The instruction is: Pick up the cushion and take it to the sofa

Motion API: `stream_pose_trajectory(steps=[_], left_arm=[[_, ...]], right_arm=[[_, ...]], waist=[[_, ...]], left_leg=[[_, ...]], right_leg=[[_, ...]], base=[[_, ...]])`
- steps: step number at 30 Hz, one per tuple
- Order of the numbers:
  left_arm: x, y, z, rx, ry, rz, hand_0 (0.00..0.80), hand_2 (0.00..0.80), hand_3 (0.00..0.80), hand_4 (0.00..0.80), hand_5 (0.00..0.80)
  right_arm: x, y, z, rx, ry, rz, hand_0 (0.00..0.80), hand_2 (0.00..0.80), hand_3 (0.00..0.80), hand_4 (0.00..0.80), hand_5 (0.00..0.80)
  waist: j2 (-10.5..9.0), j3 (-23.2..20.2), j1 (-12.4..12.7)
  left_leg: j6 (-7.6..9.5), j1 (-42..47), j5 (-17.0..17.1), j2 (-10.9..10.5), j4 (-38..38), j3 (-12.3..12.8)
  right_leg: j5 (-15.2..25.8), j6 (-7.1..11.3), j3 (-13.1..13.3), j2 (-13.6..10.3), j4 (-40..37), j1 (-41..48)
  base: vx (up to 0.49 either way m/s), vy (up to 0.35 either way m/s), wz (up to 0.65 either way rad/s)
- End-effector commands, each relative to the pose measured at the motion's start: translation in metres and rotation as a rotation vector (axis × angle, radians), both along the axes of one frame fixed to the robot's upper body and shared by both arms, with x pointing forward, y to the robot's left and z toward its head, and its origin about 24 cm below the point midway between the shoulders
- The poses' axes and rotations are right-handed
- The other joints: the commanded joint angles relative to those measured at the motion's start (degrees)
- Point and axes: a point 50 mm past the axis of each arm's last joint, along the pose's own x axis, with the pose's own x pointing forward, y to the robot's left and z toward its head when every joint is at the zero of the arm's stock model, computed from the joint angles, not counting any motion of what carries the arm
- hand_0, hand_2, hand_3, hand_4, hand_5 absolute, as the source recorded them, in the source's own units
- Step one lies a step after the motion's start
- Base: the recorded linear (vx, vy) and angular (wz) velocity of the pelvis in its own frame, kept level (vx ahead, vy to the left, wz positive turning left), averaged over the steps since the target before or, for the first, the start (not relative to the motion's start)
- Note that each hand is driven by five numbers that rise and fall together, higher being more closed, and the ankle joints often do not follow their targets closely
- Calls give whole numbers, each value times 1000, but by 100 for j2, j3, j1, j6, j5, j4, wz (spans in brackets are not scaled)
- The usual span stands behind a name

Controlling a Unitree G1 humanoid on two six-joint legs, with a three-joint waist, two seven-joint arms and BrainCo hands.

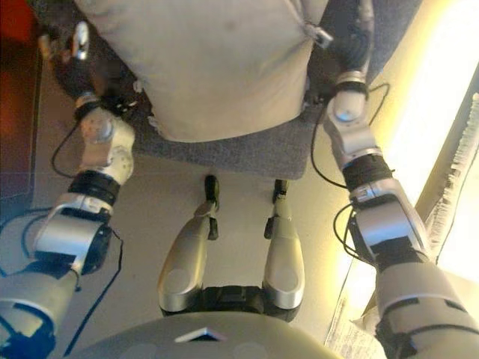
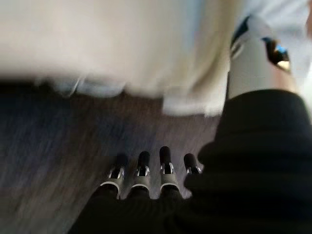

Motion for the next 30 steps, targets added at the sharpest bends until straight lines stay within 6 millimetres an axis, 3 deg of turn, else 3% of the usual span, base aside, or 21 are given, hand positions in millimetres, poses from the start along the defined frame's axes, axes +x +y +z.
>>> stream_pose_trajectory(steps=[1,4,9,13,16,21,24,28,29,30], left_arm=[[-12,29,1,91,48,46,0,0,0,0,0],[-36,58,-32,73,202,129,0,0,0,0,0],[-81,93,-83,34,478,266,0,0,0,0,0],[-125,106,-127,-12,681,337,0,0,0,0,0],[-166,103,-166,-40,872,386,0,0,0,0,0],[-243,93,-217,-152,1165,468,0,0,0,0,0],[-279,75,-241,-219,1347,423,0,0,0,0,0],[-318,46,-269,-314,1666,185,0,0,0,0,0],[-330,33,-278,-327,1772,53,0,0,0,0,0],[-334,28,-280,-303,1812,0,0,0,0,0,0]], right_arm=[[-20,-51,33,8,-147,-150,0,0,0,0,0],[-33,-77,26,40,-152,-224,0,0,0,0,0],[-51,-105,16,70,-140,-313,0,0,0,0,0],[-76,-132,-14,105,-82,-417,0,0,0,0,0],[-106,-152,-55,125,36,-516,0,0,0,0,0],[-160,-163,-132,145,312,-612,0,0,0,0,0],[-202,-159,-187,193,544,-639,0,0,0,0,0],[-254,-146,-252,302,867,-664,0,0,0,0,0],[-278,-131,-277,351,998,-652,0,0,0,0,0],[-289,-121,-290,371,1078,-633,0,0,0,0,0]], waist=[[312,-112,-6],[321,-265,66],[254,-564,153],[182,-876,123],[112,-1129,57],[10,-1578,-78],[-31,-1880,-147],[-47,-2099,-185],[-50,-2169,-215],[-49,-2195,-232]], left_leg=[[-208,-15,-96,55,-27,-88],[-203,166,-131,80,-77,-41],[-227,545,-178,151,-219,85],[-264,866,-186,236,-382,79],[-297,1104,-205,312,-461,64],[-307,1539,-199,418,-615,111],[-316,1813,-206,472,-715,175],[-311,2083,-186,500,-887,230],[-305,2174,-202,515,-921,262],[-302,2238,-214,520,-940,277]], right_leg=[[-804,324,-94,-454,757,62],[-887,323,-259,-454,765,245],[-992,336,-596,-430,693,643],[-1065,300,-648,-326,533,1017],[-1056,279,-639,-230,359,1308],[-984,263,-557,-98,150,1680],[-978,242,-490,0,56,1906],[-966,222,-422,113,-77,2153],[-967,207,-392,157,-134,2258],[-966,195,-377,181,-162,2320]], base=[[14,-16,-7],[22,-12,1],[38,-46,-8],[62,-94,-11],[50,-131,-2],[87,-106,-6],[131,-92,-4],[59,-76,-5],[67,-71,-7],[73,-55,-8]])
